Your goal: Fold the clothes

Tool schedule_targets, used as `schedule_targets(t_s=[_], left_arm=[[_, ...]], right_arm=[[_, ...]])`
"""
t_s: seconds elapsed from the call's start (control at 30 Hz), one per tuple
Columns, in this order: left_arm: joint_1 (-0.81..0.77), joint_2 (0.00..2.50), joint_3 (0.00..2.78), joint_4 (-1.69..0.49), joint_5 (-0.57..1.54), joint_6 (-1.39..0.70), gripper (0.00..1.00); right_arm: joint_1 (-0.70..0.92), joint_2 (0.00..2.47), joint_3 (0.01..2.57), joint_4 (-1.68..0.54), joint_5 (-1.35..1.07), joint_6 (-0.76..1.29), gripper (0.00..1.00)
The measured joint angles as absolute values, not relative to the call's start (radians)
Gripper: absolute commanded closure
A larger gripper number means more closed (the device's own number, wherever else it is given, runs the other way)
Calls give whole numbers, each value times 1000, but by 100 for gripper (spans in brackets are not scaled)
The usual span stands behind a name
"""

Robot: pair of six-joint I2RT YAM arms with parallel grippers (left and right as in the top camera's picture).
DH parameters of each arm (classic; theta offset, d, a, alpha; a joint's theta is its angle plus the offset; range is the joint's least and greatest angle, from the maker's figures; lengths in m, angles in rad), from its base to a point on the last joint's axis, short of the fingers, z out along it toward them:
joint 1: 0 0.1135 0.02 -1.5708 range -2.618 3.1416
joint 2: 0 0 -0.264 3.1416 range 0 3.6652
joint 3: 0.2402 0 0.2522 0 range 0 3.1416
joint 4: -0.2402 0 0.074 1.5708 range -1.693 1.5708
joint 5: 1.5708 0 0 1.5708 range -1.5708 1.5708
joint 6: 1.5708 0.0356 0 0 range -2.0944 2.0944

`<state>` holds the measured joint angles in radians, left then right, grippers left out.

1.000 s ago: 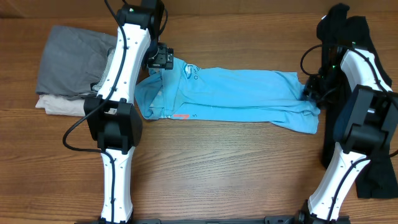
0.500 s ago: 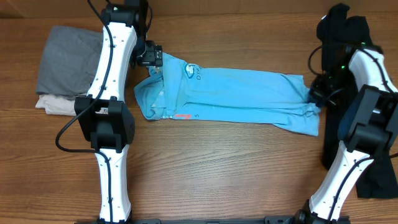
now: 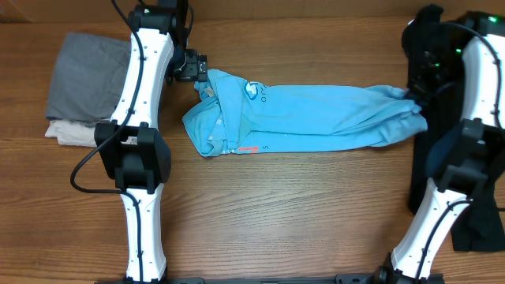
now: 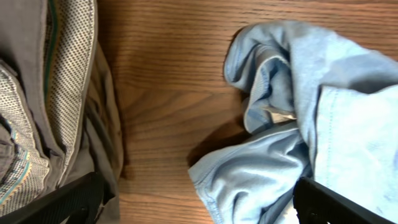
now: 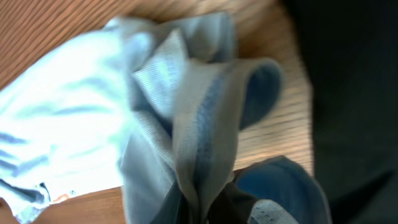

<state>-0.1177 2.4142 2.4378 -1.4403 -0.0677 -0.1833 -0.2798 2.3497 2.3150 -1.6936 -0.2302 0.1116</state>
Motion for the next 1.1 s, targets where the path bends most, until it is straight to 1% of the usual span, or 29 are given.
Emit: schedule_targets(t_s=[0.27,0.43,0.47,0.5,0.53,0.57,0.6,0.63,0.67,0.87,0.9,1.1], left_arm=[[-118,2414,2438,-1431,-40,-180,0],[-118,2414,2438,-1424,-37,-180,0],[-118,2414,2438,-1424,-37,-180,0],[-118,2414,2438,-1424,-37,-180,0],[-118,2414,2438,-1424,-37,-180,0],[-118,2414,2438,-1424,-37,-178,0],[-118,2414,2438,-1424,-37,-177,0],[-118,2414,2438,-1424,-37,-176,0],[-118,2414,2438,-1424,-37,-176,0],[-118,2414,2438,-1424,-26,-171,0],[-118,2414,2438,-1424,-16,-160,0],[-118,2414,2428,-1427,77,-99,0]], right_arm=[[-31,2350,2315,-1655,-228,121,96],[127,2350,2310,-1587,-186,184,96],[147,2350,2306,-1573,-181,192,89],[168,2350,2298,-1556,-176,200,57],[187,2350,2287,-1544,-173,213,37],[209,2350,2271,-1529,-169,228,19],[225,2350,2259,-1525,-168,234,10],[237,2350,2249,-1526,-167,239,7],[246,2350,2244,-1530,-166,241,5],[274,2350,2240,-1560,-172,247,2],[270,2349,2240,-1562,-173,249,0],[176,2321,2241,-1565,-176,249,0]])
